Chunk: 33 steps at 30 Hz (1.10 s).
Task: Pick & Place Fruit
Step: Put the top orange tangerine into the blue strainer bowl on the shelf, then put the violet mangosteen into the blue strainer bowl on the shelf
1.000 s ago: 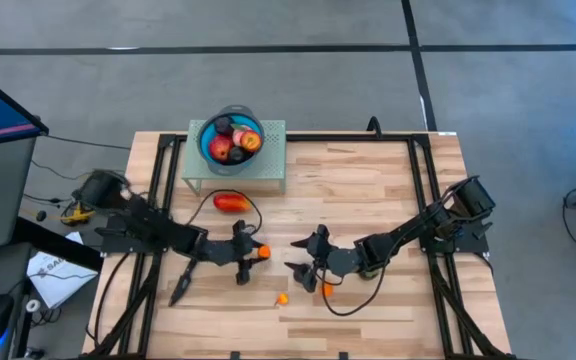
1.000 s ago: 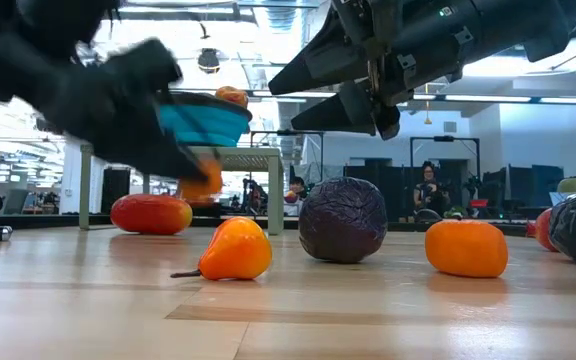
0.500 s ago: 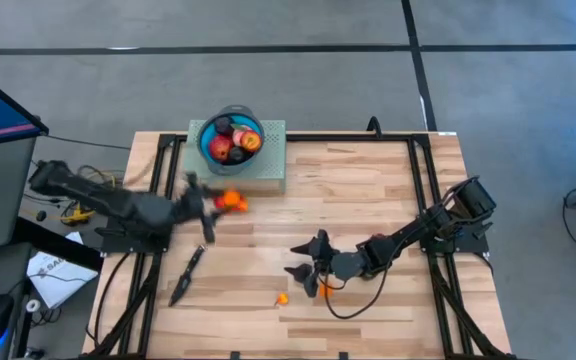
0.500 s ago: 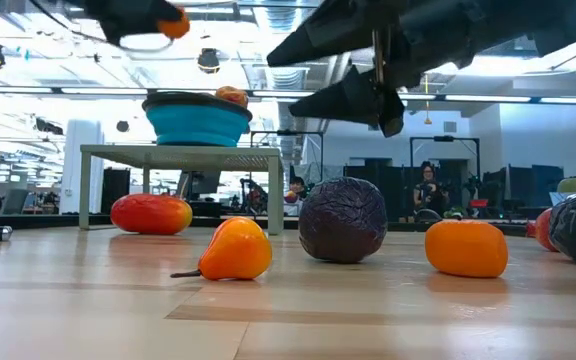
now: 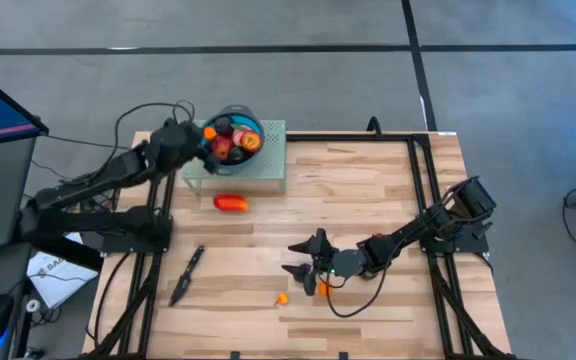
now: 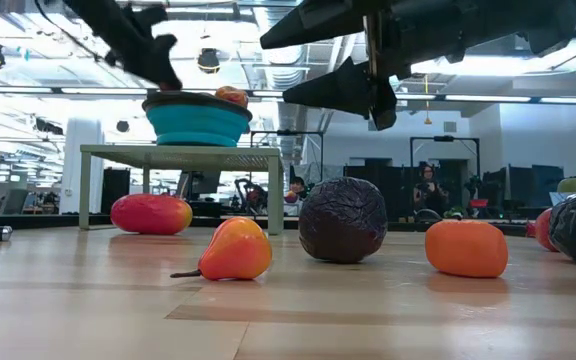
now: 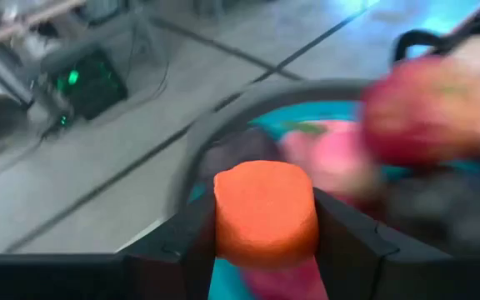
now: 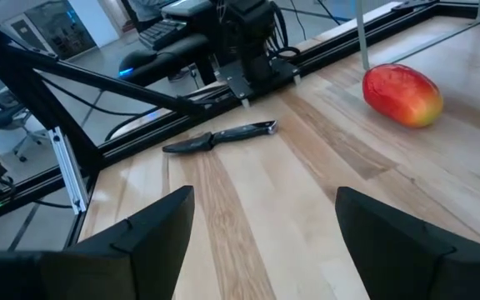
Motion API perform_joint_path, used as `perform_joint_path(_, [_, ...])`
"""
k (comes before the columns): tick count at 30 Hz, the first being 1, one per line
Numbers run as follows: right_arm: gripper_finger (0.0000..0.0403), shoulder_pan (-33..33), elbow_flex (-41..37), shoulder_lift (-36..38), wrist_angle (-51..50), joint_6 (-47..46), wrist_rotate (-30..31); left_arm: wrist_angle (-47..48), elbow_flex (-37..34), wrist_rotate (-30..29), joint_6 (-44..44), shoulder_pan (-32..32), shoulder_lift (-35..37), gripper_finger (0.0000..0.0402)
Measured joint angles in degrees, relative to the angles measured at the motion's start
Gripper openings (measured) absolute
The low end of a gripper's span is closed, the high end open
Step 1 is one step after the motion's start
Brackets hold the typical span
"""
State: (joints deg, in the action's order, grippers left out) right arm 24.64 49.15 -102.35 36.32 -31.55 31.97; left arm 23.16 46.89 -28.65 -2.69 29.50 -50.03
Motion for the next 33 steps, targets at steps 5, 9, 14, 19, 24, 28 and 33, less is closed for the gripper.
perform_joint_path(5, [0.0286, 0.1, 0.0, 0.0, 0.2, 0.0, 0.0, -1.7, 0.0, 8.4, 0.0, 11.2, -3.7, 0.0184])
perform_joint_path(9, [0.0286, 0.1, 0.0, 0.0, 0.2, 0.0, 0.0, -1.8, 0.0, 15.8, 0.3, 16.1, -4.5, 0.0236])
perform_joint_path(14, [0.0286, 0.1, 0.1, 0.0, 0.2, 0.0, 0.0, -1.8, 0.0, 16.6, -0.6, 17.0, -2.3, 0.0294])
perform_joint_path(19, [0.0286, 0.3, 0.1, 0.0, -0.8, 0.0, 0.0, -1.7, 0.0, 22.0, -0.4, 12.0, 5.7, 0.0308])
perform_joint_path(24, [0.0286, 3.2, 0.1, 2.0, -9.3, 0.2, 2.6, -1.9, -2.0, 32.3, 1.5, -1.6, 14.6, 0.0296])
perform_joint_path(28, [0.0286, 6.9, 0.2, 8.1, -23.2, 0.4, 2.8, -2.3, -7.5, 30.0, 1.6, -17.9, 18.0, 0.0282])
perform_joint_path(33, [0.0286, 11.5, 4.0, 16.2, -51.8, -8.0, 2.7, -10.4, -15.7, 13.1, 3.5, -39.3, 14.5, 0.027])
